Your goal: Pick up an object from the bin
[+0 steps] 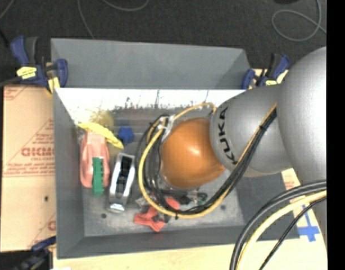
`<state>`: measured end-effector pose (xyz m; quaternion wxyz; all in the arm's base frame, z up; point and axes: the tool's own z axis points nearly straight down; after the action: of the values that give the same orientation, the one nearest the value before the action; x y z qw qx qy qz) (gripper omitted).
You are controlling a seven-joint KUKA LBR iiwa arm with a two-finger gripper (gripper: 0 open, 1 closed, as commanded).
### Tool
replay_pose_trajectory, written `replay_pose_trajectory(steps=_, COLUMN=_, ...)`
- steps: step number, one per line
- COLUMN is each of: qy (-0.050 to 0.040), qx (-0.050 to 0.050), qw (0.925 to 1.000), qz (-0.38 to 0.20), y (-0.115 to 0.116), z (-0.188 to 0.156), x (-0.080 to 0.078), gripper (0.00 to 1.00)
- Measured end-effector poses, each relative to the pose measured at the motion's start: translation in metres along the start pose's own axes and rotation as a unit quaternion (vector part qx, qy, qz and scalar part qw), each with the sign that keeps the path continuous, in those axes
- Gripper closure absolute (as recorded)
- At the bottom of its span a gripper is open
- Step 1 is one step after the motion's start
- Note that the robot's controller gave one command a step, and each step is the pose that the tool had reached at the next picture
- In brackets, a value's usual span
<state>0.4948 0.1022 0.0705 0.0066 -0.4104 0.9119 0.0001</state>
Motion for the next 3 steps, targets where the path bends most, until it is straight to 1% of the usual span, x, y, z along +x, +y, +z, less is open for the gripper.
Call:
replay_pose_trajectory(steps=1, qy=0.0001, qx=0.0, qw=1.0, qz=0.001, y=0.0, z=0.0, x=0.0, gripper=1.0)
replay_pose_trajectory(steps=2, qy=-0.0001, qx=0.0, qw=1.0, qz=-0.003, y=0.002, z=-0.015, x=-0.006, gripper=1.0)
replay_pose_trajectory(steps=3, qy=-0.0006, qx=0.0, qw=0.9999, qz=-0.011, y=0.004, z=-0.045, x=-0.006, gripper=1.0)
